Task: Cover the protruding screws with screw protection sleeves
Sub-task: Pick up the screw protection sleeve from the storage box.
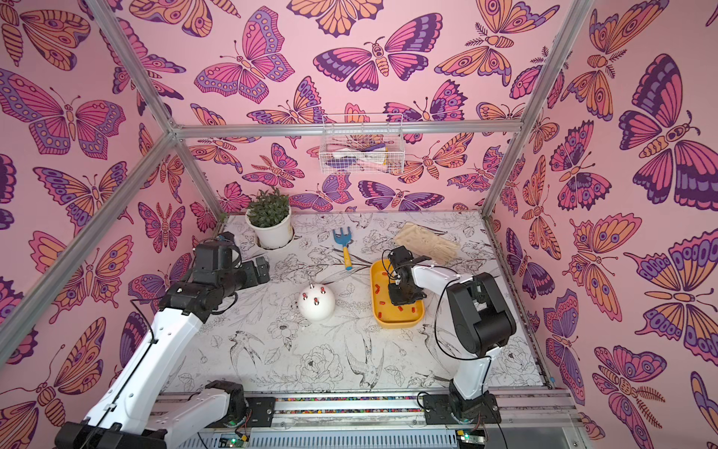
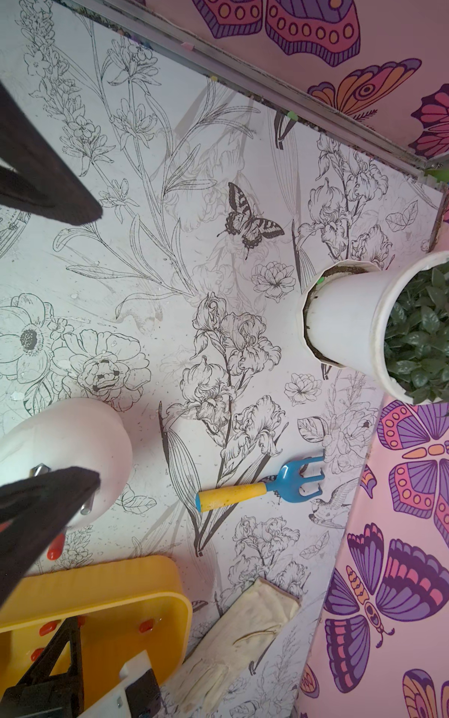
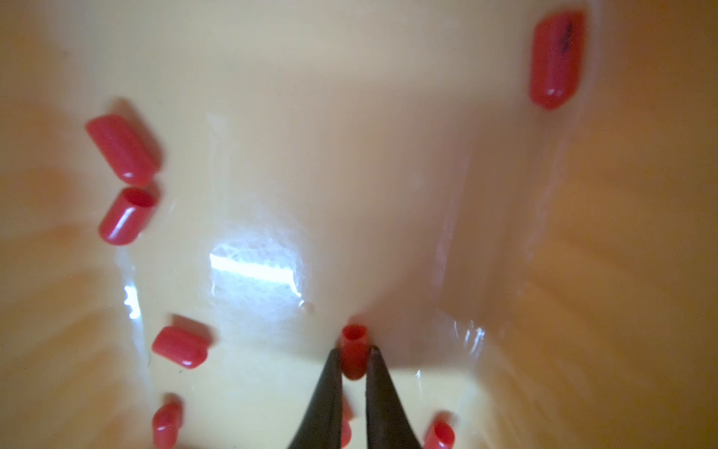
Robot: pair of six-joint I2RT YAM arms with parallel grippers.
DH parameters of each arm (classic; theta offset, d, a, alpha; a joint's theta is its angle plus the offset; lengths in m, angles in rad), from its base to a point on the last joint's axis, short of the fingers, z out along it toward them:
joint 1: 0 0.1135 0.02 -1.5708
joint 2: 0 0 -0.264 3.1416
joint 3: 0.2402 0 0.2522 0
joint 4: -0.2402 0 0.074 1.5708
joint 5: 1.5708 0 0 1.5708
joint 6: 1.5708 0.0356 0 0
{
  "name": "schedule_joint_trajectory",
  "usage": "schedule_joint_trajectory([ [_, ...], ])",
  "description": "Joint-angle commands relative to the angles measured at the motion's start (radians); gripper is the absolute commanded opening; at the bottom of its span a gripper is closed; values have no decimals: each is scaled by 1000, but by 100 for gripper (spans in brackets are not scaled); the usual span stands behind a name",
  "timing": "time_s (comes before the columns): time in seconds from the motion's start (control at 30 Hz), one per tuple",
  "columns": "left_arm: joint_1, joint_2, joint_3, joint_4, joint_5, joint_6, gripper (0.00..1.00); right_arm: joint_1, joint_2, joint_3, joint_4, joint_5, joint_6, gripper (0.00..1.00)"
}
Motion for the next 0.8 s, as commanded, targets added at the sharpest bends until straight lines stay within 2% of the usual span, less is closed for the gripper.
schedule_joint_trajectory([
  [0.0,7,-8,-13,11,23,-7,100,-6,-11,-16,-16,-4,1,14],
  [0.2,-18,10,30,-20,37,-61,100,-6,-44,-10,-9,-47,-15,13],
  [0.4,-135,94,105,-52,38,-119,100,-7,-105,18,-38,-83,-39,13],
  [0.57,-248,209,198,-50,68,-139,100,-13,-169,52,-74,-132,-62,13],
  [0.77,-343,412,325,-16,127,-133,100,-14,-268,92,-116,-203,-86,13],
])
